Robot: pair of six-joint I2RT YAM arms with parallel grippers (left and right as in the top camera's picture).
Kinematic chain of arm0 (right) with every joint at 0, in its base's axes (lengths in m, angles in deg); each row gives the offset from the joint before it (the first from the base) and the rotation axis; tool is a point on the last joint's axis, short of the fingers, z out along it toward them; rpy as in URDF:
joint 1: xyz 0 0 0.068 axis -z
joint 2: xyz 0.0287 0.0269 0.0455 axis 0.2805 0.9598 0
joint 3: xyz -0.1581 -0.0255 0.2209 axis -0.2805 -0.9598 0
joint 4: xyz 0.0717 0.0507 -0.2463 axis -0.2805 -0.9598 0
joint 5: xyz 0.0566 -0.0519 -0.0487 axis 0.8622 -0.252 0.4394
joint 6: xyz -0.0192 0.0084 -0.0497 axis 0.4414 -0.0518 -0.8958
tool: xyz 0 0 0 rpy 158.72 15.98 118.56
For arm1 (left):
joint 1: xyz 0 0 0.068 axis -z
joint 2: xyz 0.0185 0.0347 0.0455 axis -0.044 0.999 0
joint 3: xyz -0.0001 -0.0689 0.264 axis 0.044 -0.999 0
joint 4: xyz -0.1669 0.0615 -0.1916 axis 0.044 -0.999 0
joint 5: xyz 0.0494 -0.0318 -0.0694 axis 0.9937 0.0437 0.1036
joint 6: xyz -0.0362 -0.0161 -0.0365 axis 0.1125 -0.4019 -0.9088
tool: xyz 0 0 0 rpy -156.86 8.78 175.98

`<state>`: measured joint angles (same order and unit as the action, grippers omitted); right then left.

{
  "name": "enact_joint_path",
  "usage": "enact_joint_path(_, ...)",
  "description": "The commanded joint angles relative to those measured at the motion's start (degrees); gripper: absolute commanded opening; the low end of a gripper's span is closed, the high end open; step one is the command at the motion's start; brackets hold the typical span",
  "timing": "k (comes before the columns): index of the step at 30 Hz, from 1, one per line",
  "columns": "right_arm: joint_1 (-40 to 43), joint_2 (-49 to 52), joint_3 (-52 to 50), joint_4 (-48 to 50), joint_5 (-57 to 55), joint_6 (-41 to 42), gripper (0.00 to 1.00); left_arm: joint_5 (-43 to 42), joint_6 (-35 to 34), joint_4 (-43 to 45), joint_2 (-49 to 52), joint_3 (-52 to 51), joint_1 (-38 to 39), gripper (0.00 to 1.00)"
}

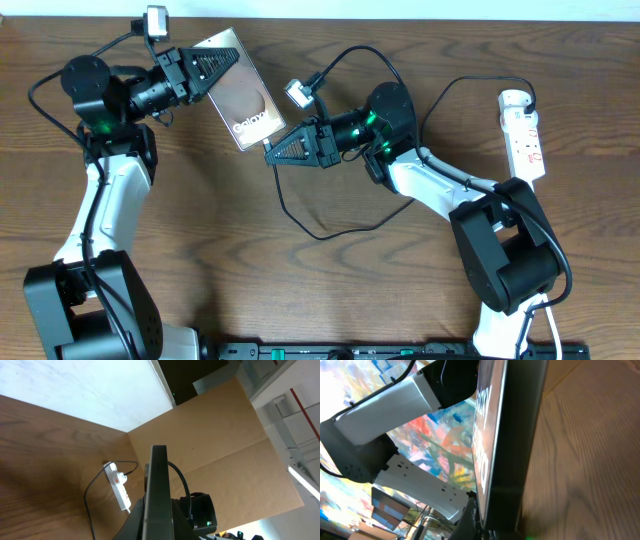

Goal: Plug charger to phone and switch on socket

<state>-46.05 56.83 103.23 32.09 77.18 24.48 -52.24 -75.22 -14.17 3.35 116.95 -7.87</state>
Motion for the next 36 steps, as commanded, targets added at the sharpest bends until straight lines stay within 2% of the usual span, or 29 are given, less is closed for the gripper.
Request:
enact_joint_path(1,0.04,-0.31,0.61,-0.31,-2.82,-1.05,0.01,-4.17,0.85,0.28,-0.96,1.05,0.44,0.07)
enact_joint_path(36,0.57,-0.31,0.61,-0.48,-2.91,-2.10,0.01,-9.29,1.70,0.26,-0.96,1.05,0.52,0.07)
